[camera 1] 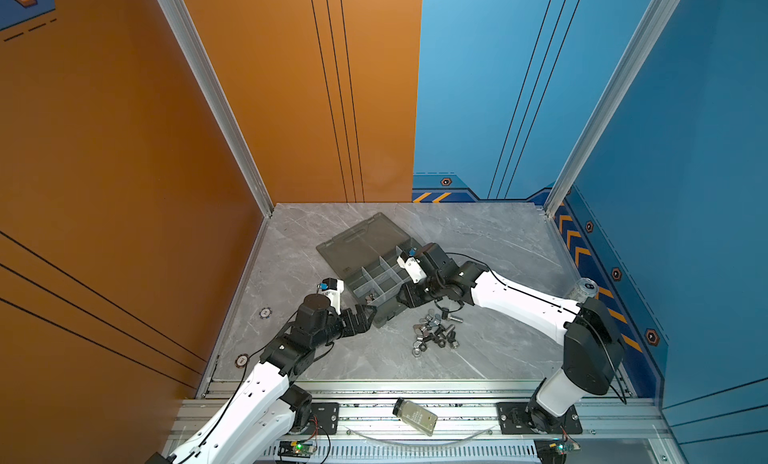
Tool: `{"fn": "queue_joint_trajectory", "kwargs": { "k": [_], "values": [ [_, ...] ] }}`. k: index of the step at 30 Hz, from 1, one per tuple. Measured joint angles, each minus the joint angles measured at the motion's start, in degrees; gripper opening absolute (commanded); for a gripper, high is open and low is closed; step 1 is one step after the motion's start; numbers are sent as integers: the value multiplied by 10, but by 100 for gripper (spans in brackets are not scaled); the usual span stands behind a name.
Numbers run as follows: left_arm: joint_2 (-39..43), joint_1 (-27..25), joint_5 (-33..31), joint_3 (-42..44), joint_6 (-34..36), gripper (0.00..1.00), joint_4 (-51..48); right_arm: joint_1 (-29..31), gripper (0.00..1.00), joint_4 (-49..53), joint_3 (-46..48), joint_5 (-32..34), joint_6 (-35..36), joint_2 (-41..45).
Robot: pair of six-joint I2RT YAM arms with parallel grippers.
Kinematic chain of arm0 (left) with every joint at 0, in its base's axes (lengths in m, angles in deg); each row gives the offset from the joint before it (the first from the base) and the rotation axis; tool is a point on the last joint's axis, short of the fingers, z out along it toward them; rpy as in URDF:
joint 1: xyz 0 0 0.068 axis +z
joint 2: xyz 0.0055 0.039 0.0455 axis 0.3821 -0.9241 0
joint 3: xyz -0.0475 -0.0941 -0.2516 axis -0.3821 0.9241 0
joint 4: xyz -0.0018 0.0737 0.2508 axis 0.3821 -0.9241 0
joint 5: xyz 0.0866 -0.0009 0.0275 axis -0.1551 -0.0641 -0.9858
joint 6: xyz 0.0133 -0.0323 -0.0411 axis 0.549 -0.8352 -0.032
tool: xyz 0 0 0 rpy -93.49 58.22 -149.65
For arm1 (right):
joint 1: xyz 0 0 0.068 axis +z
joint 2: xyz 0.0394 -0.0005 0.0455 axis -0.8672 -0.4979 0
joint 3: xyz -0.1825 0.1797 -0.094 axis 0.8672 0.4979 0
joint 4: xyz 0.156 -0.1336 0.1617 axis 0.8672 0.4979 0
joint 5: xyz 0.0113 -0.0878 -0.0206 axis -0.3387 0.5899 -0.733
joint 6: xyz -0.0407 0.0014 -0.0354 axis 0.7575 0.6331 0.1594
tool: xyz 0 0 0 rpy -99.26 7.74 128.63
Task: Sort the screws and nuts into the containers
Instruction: 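Move the right gripper back down over the hardware pile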
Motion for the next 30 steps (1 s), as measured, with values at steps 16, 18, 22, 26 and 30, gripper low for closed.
{"fn": "queue_joint_trajectory", "kwargs": {
  "k": [16, 18, 22, 26, 30],
  "values": [
    [-42, 1, 2, 2, -8, 98, 42, 36, 35, 54, 85, 16, -56, 24],
    [-42, 1, 2, 2, -8, 98, 42, 39, 35, 54, 86, 17, -67, 19],
    [-43, 1, 2, 2, -8, 98, 43, 42, 35, 55, 88, 23, -85, 4],
    [-52, 1, 4, 2, -8, 98, 45, 42, 35, 56, 88, 30, -100, -17],
    [-59, 1, 5, 2, -8, 97, 47, 42, 35, 56, 88, 30, -107, -37]
  ]
}}
